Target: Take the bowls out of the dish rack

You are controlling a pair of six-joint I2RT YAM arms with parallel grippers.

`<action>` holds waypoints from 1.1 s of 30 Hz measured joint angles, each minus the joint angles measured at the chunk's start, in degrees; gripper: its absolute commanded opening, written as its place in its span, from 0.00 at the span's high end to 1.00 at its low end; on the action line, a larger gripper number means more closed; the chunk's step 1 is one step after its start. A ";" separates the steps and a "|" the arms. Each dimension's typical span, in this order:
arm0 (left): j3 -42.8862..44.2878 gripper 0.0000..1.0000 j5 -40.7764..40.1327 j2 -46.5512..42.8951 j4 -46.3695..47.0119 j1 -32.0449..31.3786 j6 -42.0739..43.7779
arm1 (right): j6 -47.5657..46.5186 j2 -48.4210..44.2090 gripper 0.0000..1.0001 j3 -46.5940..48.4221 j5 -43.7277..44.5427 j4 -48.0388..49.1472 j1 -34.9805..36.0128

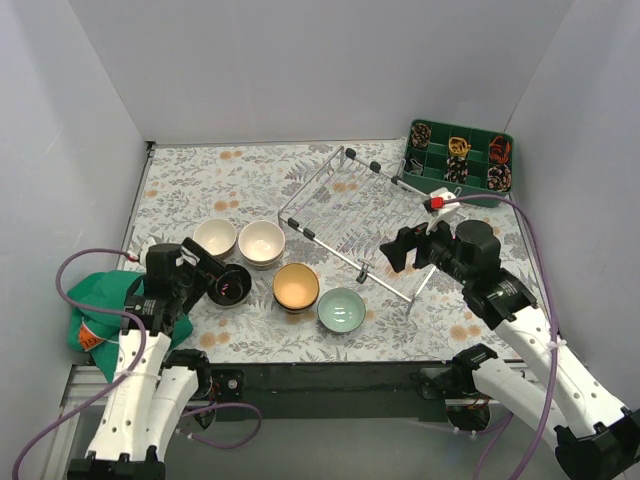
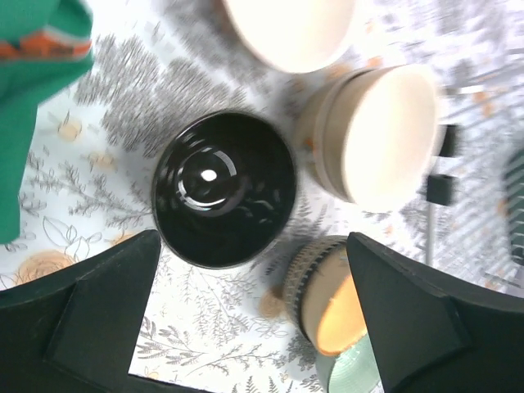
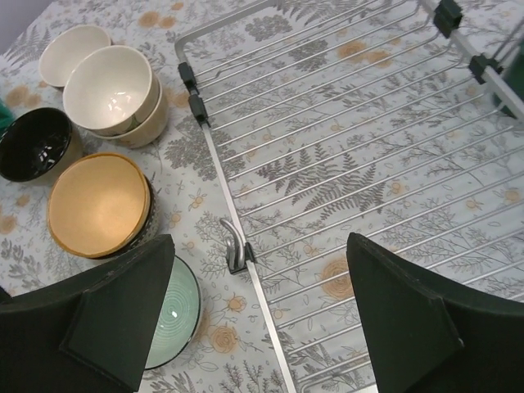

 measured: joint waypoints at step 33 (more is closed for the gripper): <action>19.37 0.02 -11.50 -37.94 -0.81 -1.20 25.90 | -4.72 -37.86 0.01 -13.97 32.70 -4.81 0.04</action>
